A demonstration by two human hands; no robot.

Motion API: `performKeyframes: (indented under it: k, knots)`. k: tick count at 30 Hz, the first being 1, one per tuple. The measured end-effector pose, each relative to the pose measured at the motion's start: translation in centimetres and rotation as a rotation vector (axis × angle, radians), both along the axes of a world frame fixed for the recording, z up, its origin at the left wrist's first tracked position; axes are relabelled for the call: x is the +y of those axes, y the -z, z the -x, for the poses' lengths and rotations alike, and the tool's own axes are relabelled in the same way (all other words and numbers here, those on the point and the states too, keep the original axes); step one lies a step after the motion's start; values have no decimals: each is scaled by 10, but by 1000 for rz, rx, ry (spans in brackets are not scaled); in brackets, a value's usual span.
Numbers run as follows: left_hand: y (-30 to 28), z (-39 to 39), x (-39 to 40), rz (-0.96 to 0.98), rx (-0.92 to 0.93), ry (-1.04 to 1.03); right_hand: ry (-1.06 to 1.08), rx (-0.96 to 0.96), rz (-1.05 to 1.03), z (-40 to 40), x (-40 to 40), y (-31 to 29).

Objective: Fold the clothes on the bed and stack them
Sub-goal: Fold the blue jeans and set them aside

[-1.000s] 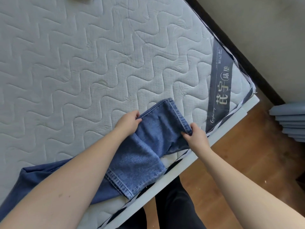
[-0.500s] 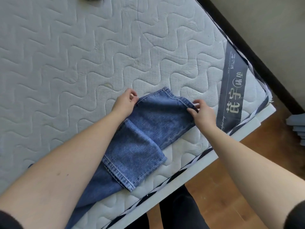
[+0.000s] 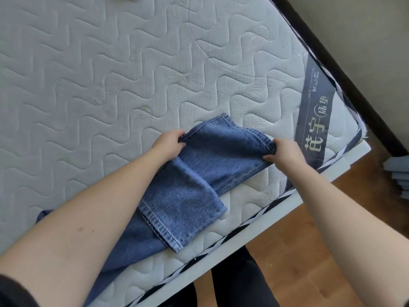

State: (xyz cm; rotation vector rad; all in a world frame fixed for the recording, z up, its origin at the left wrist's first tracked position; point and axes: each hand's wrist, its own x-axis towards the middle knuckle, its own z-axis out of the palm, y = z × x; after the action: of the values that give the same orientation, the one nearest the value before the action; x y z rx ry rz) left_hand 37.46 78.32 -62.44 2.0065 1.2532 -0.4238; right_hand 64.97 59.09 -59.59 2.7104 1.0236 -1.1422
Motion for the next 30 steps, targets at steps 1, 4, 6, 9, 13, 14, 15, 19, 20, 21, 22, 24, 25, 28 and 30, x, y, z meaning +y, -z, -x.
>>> performKeyframes:
  k: [1,4,6,9,13,14,15,19,20,21,22,24,25,28,30]
  knots:
    - [0,-6,0,36,-23,12,27,19,-2,6,-1,3]
    - [-3,-33,1,113,-112,-1,248,189,-154,16,-10,11]
    - [-3,-58,5,152,-156,-63,410,258,-226,18,-17,14]
    - [-3,-96,15,215,-190,-111,575,334,-237,19,-25,20]
    - [-9,-135,29,213,-325,-110,624,484,-327,8,-27,16]
    - [-11,-140,34,149,-336,-95,612,481,-350,4,-27,14]
    - [-11,-144,37,89,-323,-71,594,451,-363,0,-26,14]
    - [1,-150,37,12,-280,-37,447,186,-307,-5,-21,22]
    - [5,-150,34,4,-279,-47,449,154,-301,-5,-19,24]
    - [7,-148,30,-4,-283,-63,458,136,-298,-4,-17,25]
    - [8,-144,27,-22,-289,-84,461,115,-296,-2,-17,26]
    - [6,-127,22,-104,-305,-118,436,6,-310,7,-19,24]
    - [3,-114,19,-148,-322,-125,410,-66,-333,15,-21,22]
    - [-5,-61,-2,-211,-376,-68,343,-57,-506,56,-27,14]
    - [-8,-23,-18,-163,-337,44,262,126,-551,91,-28,11]
